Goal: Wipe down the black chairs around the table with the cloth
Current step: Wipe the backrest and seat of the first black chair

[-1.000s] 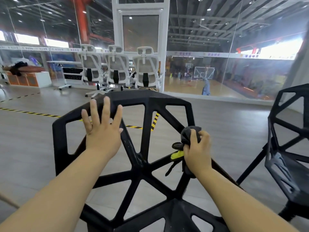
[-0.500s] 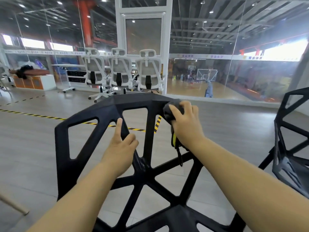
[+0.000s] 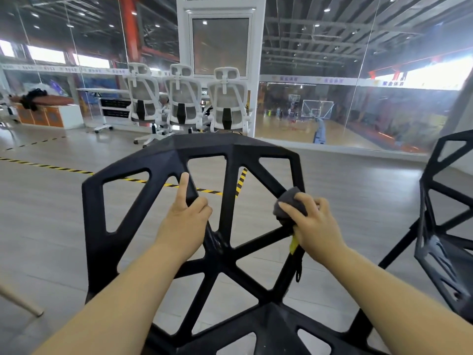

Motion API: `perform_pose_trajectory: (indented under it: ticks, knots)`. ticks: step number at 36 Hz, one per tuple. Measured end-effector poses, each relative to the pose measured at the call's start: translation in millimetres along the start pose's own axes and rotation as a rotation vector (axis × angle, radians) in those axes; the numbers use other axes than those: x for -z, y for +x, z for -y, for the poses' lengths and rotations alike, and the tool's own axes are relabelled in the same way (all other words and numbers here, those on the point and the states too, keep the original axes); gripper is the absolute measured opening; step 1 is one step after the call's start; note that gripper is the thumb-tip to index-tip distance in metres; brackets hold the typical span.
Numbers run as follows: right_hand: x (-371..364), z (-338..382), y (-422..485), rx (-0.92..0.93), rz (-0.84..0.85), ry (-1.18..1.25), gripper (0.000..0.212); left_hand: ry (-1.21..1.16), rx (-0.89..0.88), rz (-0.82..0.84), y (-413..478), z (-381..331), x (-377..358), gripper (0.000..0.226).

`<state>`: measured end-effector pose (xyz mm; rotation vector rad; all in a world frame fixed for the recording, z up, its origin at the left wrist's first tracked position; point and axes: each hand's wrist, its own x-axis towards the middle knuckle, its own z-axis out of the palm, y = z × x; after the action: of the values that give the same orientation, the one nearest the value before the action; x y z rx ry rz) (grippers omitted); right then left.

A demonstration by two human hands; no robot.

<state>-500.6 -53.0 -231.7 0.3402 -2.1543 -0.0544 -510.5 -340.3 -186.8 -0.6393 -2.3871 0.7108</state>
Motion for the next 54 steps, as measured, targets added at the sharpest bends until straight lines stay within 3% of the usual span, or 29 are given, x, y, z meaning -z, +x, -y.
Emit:
perform_pose_trajectory:
  ticks: [2, 4, 7, 9, 12, 15, 18, 22, 25, 29, 32, 34, 39, 43, 45, 47, 52, 54]
  knots:
    - [7.4, 0.7, 2.2, -0.140, -0.047, 0.036, 0.039, -0.123, 0.046, -0.145, -0.4, -0.7, -7.9, 0.032]
    - [13.6, -1.8, 6.4, -0.414, -0.074, 0.091, 0.035, -0.244, 0.098, -0.211, -2.7, -8.0, -20.9, 0.035]
    - [11.7, -7.3, 5.0, -0.654, 0.005, 0.072, 0.037, -0.590, 0.303, -0.356, -7.1, -23.5, -25.9, 0.041]
    - [8.0, -1.6, 1.4, -0.647, 0.022, 0.061, 0.039, -0.889, 0.495, -0.413, -10.0, -30.9, -25.9, 0.037]
    - [2.1, 12.4, -2.4, -0.590, 0.056, 0.032, 0.043, -1.064, 0.632, -0.396, -13.2, -41.0, -26.4, 0.044]
    - [-4.7, 31.3, -10.8, -0.453, -0.019, -0.044, 0.050, -1.249, 0.823, -0.095, -14.5, -47.4, -20.6, 0.023]
    - [-14.8, 54.5, -32.1, -0.240, -0.028, -0.061, 0.045, -1.031, 0.721, 0.083, -15.6, -49.3, -30.3, 0.032]
    - [-25.6, 61.7, -49.8, -0.291, 0.047, 0.057, 0.056, -0.989, 0.682, 0.114, -15.1, -44.3, -42.1, 0.039]
    - [-19.8, 48.8, -42.6, -0.288, 0.056, 0.061, 0.044, -0.992, 0.672, 0.105, -14.8, -45.2, -46.4, 0.039]
    - [-5.7, 31.3, -20.5, -0.601, 0.037, 0.093, 0.033, -1.033, 0.683, 0.099, -15.8, -44.7, -42.2, 0.036]
    - [-9.1, 50.3, -14.8, -0.745, 0.017, 0.140, 0.039, -1.050, 0.680, 0.102, -16.7, -44.0, -39.6, 0.035]
    - [-14.8, 74.0, -19.7, -0.704, 0.064, 0.192, 0.047, -1.033, 0.674, 0.117, -17.0, -43.1, -40.3, 0.033]
    - [-23.8, 130.5, -39.2, -0.299, 0.176, 0.249, 0.062, -0.885, 0.510, 0.292, -27.9, -38.3, -29.9, 0.026]
    - [-23.2, 124.5, -42.8, -0.258, 0.222, 0.279, 0.062, -0.541, 0.315, 0.334, -54.1, -37.6, -22.3, 0.028]
    - [-24.6, 117.3, -49.5, -0.246, 0.226, 0.251, 0.070, -0.373, 0.281, 0.336, -67.8, -29.1, -24.0, 0.024]
    - [-26.1, 117.6, -54.2, -0.249, 0.234, 0.251, 0.073, -0.266, 0.287, 0.340, -76.8, -19.9, -25.0, 0.034]
    - [-17.6, 122.2, -32.4, -0.165, 0.358, 0.282, 0.050, -0.268, 0.263, 0.359, -74.8, -15.1, -26.7, 0.037]
    - [-7.4, 116.4, -7.8, -0.107, 0.299, 0.266, 0.044, -0.284, 0.260, 0.338, -74.6, -14.7, -29.5, 0.037]
